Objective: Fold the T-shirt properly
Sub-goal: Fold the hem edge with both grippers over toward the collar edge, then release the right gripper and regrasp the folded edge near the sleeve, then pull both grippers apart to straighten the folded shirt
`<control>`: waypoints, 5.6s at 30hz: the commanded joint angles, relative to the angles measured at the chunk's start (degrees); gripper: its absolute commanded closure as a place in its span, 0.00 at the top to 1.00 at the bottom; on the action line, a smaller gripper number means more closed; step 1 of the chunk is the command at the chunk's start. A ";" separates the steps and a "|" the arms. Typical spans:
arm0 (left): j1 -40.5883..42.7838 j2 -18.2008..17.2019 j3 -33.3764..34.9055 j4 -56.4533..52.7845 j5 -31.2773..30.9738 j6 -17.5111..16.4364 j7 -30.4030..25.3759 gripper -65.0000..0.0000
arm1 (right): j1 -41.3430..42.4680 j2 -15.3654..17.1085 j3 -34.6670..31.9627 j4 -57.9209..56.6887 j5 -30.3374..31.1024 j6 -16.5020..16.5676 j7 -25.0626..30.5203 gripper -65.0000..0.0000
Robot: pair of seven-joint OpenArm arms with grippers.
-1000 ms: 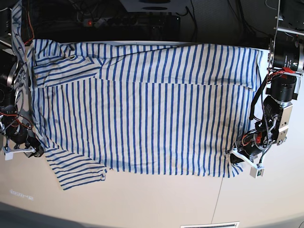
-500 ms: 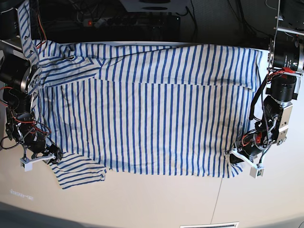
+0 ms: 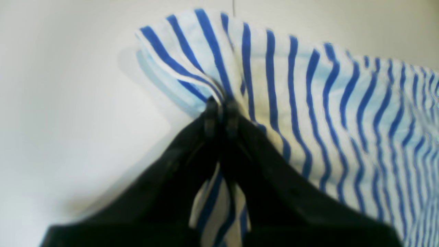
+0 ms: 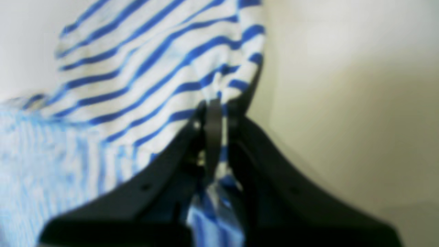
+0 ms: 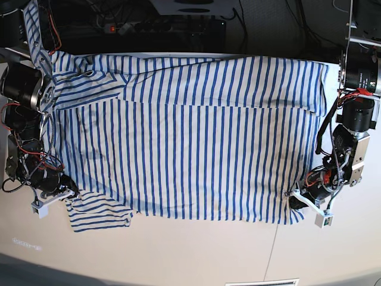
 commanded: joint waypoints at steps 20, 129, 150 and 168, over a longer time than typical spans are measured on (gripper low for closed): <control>1.55 -12.52 -0.33 6.51 -24.26 -15.53 21.22 0.00 | -1.75 13.53 -0.98 13.66 25.75 7.98 -20.83 0.00; 20.92 -17.59 -0.33 28.55 -9.05 -15.53 9.42 0.00 | -13.44 10.38 -5.70 24.55 7.08 7.72 -6.25 0.00; 32.52 -25.62 -0.55 48.87 -6.51 -15.53 9.57 0.00 | -51.80 25.42 2.64 69.05 16.59 7.52 -9.11 0.00; 32.61 -28.26 -0.55 49.42 -7.72 -15.53 15.58 0.18 | -63.49 24.24 10.51 70.14 16.85 7.17 -9.44 0.00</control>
